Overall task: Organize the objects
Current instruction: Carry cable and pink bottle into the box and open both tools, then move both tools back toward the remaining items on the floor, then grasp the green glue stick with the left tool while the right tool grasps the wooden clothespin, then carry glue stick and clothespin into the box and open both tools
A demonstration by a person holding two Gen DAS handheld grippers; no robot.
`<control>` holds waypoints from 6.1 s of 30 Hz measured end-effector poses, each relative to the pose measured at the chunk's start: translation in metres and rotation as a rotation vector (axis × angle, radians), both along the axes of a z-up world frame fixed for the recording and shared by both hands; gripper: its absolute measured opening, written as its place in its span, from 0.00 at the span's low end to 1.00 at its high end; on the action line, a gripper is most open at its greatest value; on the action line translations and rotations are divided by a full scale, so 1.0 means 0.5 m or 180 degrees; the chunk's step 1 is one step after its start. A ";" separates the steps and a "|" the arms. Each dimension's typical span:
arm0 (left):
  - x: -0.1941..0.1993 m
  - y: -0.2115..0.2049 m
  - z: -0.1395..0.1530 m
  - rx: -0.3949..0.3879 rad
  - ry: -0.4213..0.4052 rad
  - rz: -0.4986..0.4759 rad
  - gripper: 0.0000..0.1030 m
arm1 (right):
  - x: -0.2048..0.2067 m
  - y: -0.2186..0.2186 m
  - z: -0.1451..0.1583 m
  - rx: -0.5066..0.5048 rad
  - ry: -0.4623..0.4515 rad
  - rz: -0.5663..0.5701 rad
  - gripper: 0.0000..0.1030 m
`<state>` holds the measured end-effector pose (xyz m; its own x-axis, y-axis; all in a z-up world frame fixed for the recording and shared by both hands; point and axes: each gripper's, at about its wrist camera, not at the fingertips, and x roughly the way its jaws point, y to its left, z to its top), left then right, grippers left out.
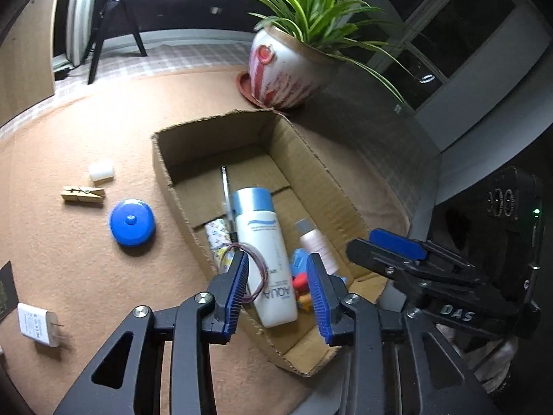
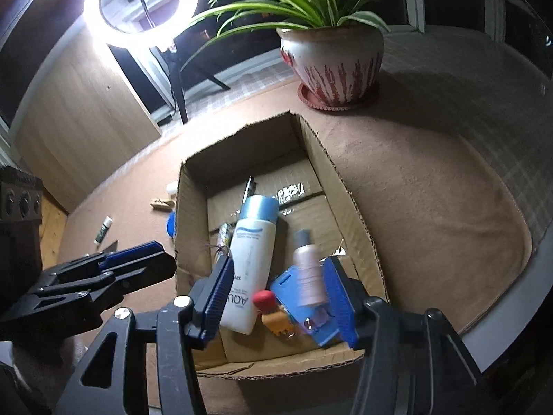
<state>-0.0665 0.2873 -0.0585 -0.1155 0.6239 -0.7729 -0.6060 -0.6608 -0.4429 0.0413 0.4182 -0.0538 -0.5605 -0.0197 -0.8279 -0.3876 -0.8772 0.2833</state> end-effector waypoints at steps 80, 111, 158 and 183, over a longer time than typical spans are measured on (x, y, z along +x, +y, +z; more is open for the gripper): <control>-0.383 -0.559 -0.163 -0.1051 -0.0034 0.1648 0.37 | -0.499 -0.295 -0.149 -0.0075 -0.0598 0.1177 0.39; -0.331 -0.533 -0.190 -0.0757 -0.0295 0.1626 0.16 | -0.444 -0.332 -0.162 -0.0104 -0.0679 0.1258 0.11; -0.029 0.000 -0.013 -0.0170 0.0085 0.0257 0.16 | -0.010 -0.003 -0.027 0.0020 -0.0200 0.0300 0.11; -0.018 0.004 0.000 -0.0369 0.0328 0.0317 0.32 | -0.013 -0.025 -0.004 0.0041 -0.0015 0.0283 0.55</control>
<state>-0.0753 0.2893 -0.0586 -0.2546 0.5130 -0.8198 -0.5732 -0.7628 -0.2993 0.0346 0.4057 -0.0556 -0.5530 -0.0586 -0.8311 -0.3093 -0.9118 0.2700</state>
